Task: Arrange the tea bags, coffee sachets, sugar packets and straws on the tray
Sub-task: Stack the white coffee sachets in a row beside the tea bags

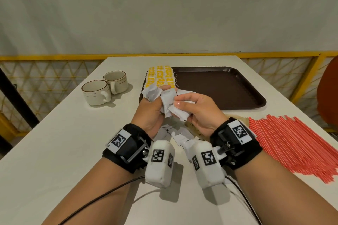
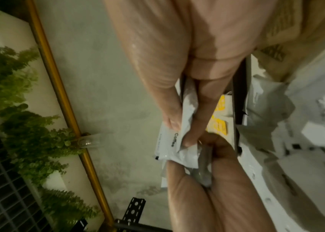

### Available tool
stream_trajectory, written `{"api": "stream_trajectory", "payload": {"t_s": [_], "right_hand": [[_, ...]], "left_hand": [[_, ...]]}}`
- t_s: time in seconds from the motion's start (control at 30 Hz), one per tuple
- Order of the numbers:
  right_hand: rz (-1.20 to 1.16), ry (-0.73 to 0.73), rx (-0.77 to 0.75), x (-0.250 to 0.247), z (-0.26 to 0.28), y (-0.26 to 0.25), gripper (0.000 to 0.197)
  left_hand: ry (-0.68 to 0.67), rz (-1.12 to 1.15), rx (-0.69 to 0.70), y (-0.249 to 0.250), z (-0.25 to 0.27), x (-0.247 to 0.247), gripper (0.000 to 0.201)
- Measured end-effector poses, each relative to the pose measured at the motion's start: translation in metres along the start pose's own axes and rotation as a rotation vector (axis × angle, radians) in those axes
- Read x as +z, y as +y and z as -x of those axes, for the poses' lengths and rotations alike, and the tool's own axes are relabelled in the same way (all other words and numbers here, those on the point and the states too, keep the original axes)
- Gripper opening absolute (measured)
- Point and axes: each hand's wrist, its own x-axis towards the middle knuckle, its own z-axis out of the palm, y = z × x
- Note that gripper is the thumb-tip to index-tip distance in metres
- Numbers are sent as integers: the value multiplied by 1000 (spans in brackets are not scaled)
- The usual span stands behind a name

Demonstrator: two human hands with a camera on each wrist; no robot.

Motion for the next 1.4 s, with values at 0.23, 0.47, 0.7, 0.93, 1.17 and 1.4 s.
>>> {"api": "stream_trajectory", "payload": {"t_s": [0.23,0.47,0.7,0.93,1.17,1.4], "right_hand": [[-16,45,-18,-4,0,-6,12],[49,129,-111,-11,-4,-8,17],[295,1,-219,-9,0,-9,18],[641,-78,-266,-16,3,-17,15],[707,-142,-301,-11,4,-15,14],[514,-108,-302,-13,3,-12,21]], "left_hand": [[192,168,-47,3,-5,-5,13],[56,-19,-423,10,2,-9,32],[13,44,-454,12,-1,-13,29],[244,-269,-126,11,-3,-17,20],[-93,-382,-368,6,5,-9,43],[-137,-352,-448,12,6,-10,25]]}}
